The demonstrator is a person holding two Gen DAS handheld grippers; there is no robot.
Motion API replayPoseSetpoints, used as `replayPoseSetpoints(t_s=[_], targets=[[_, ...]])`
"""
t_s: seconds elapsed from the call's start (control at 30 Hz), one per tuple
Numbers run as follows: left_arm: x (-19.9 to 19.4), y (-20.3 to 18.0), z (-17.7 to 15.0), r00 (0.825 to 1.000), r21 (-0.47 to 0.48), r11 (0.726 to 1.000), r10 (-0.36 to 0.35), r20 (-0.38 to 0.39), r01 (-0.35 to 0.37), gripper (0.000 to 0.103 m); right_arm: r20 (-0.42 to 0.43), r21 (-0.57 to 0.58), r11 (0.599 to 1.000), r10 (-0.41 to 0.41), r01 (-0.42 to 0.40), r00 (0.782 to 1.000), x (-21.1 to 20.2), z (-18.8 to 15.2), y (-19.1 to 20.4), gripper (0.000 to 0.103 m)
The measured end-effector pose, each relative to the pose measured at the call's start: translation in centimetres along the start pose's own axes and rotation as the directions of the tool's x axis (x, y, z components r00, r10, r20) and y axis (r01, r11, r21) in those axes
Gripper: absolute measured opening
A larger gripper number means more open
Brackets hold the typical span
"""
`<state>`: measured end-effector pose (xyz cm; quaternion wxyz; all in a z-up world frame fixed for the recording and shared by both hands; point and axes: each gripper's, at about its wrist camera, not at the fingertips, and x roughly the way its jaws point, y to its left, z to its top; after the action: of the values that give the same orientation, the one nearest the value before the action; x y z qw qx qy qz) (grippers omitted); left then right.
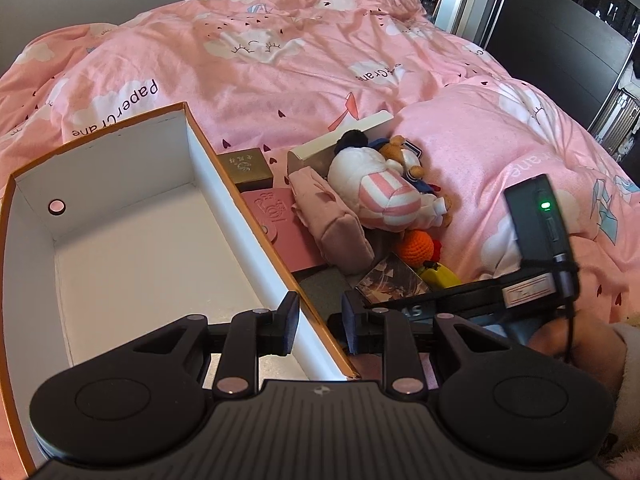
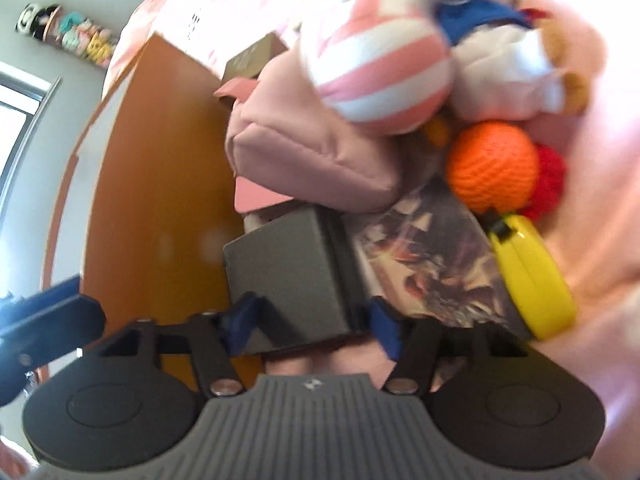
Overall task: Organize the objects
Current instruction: 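Lower the right tool onto the dark grey square case and grasp it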
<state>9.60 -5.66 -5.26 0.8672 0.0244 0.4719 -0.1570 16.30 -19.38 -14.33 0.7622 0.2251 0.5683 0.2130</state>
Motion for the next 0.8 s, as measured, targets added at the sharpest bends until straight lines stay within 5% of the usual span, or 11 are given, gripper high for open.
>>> replayPoseSetpoints(t_s=[0.17, 0.27, 0.33, 0.43, 0.5, 0.7, 0.8], targets=[[0.0, -0.3, 0.0, 1.0, 0.016, 1.0, 0.007, -0.006, -0.007, 0.032, 0.086, -0.014, 1.0, 0.024, -0.023, 0.996, -3.0, -0.3, 0.6, 0.015], [-0.2, -0.3, 0.0, 1.0, 0.014, 1.0, 0.001, -0.008, -0.001, 0.032, 0.061, 0.01, 0.989, 0.144, -0.145, 0.988, -2.7, 0.3, 0.2, 0.014], [-0.2, -0.3, 0.0, 1.0, 0.015, 1.0, 0.001, -0.009, -0.001, 0.032, 0.024, 0.032, 0.987, 0.156, -0.157, 0.987, -1.5, 1.2, 0.3, 0.016], [-0.1, -0.5, -0.1, 1.0, 0.022, 1.0, 0.005, -0.009, -0.004, 0.032, 0.054, -0.052, 0.999, 0.004, -0.002, 0.999, -1.1, 1.8, 1.6, 0.03], [0.2, -0.7, -0.1, 1.0, 0.033, 0.999, 0.018, -0.018, -0.017, 0.032, 0.05, -0.078, 0.996, -0.045, 0.049, 0.998, -1.7, 1.6, 1.8, 0.064], [0.1, -0.4, 0.0, 0.999, 0.014, 0.999, 0.034, 0.002, -0.034, 0.042, -0.106, 0.067, 0.998, 0.001, 0.006, 0.994, 2.0, 0.2, -0.3, 0.062], [0.2, 0.2, 0.2, 0.999, -0.008, 0.999, 0.032, -0.01, -0.032, 0.042, -0.108, 0.153, 0.988, 0.049, -0.032, 0.993, 3.7, 0.6, -1.3, 0.066]])
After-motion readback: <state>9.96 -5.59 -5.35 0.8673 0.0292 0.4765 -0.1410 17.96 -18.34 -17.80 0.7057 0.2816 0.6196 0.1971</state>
